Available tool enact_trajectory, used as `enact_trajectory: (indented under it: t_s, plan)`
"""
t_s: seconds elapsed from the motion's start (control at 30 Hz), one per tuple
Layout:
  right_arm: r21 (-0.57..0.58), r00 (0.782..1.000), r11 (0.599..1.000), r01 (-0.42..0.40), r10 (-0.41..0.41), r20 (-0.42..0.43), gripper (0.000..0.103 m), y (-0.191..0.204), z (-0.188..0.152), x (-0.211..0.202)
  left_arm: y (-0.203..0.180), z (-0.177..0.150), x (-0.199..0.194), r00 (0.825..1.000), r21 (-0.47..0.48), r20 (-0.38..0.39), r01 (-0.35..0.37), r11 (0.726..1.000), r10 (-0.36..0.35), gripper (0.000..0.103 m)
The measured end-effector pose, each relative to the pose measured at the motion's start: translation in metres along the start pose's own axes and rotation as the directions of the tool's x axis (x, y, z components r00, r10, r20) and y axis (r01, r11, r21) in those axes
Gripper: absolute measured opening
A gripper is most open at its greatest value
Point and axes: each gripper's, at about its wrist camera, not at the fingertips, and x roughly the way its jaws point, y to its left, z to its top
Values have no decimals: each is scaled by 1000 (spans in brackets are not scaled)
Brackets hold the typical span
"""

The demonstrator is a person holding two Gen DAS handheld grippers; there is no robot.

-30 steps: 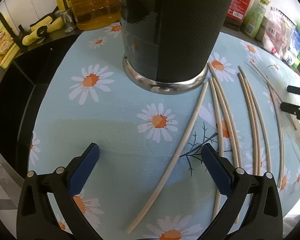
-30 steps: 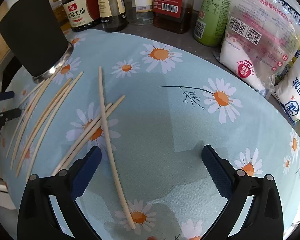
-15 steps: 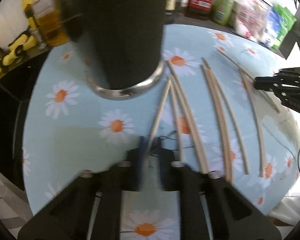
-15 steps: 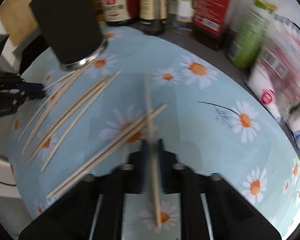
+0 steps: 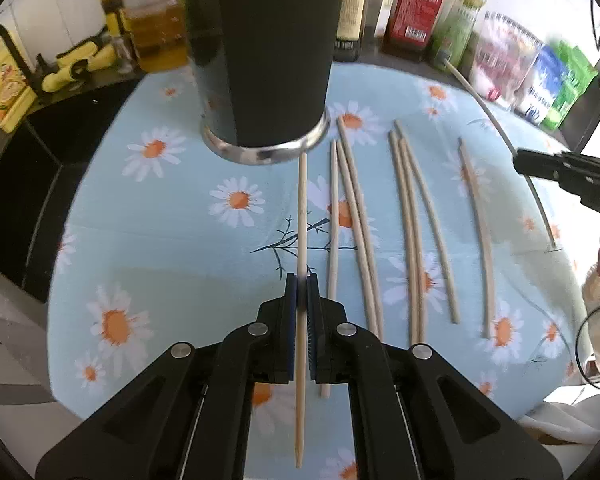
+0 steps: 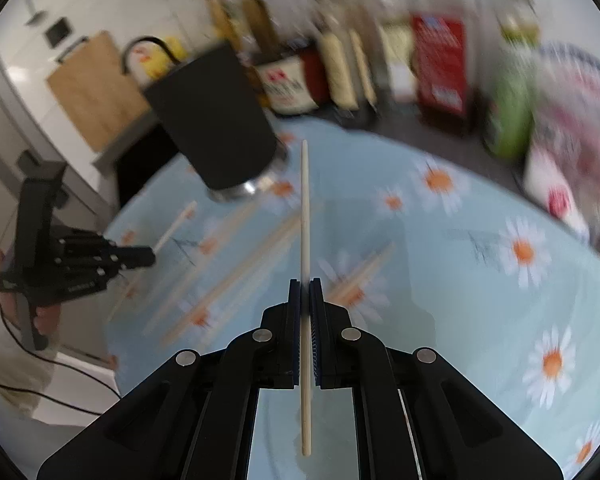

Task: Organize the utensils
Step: 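Lift both held chopsticks up over the black utensil holder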

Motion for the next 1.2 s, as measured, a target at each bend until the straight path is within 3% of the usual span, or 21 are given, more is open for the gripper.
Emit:
enact_trajectory:
  t_s: [0.17,0.23,0.4,0.5,0.57,0.63,0.8,0.9,1.0,1.1,1.13,1.2]
  plan:
    - [-41,990,998,-51,56,129,5,21,30,-16,13,14,-41,993,-31,102,-63,998,66,5]
    - [-63,980,995,-74,84,182,5,27,44,-21,18,24,-57,985,-56,162,-54,997,62,5]
    - [-107,945,987,-120,147,291,5,43,84,-25,30,56,-92,947,-84,315,-32,996,57,5]
    - [-136,914,980,-144,184,361,5,53,109,-31,33,75,-108,929,-74,359,-64,995,86,5]
    - [-147,899,974,-171,215,380,5,57,124,-27,37,81,-116,930,-77,362,-46,996,71,5]
    - [-149,892,972,-182,227,392,5,60,135,-22,36,84,-121,924,-76,370,-77,994,100,5]
    - [-144,887,967,-211,252,388,5,64,151,-3,44,87,-115,935,-76,347,-53,996,76,5]
    - [-152,870,961,-231,274,410,5,69,158,-1,48,91,-125,922,-81,382,-35,996,63,5]
    - [-158,851,955,-252,297,434,5,76,168,3,53,101,-137,886,-80,463,29,996,11,5]
    - [-172,835,954,-244,297,463,5,82,176,8,57,112,-140,834,-57,550,97,994,-50,5]
    - [-177,832,956,-235,292,472,5,83,180,10,58,116,-141,809,-41,583,120,992,-74,5]
    - [-169,822,960,-223,279,496,5,82,187,13,63,126,-139,779,-34,619,159,987,-104,5]
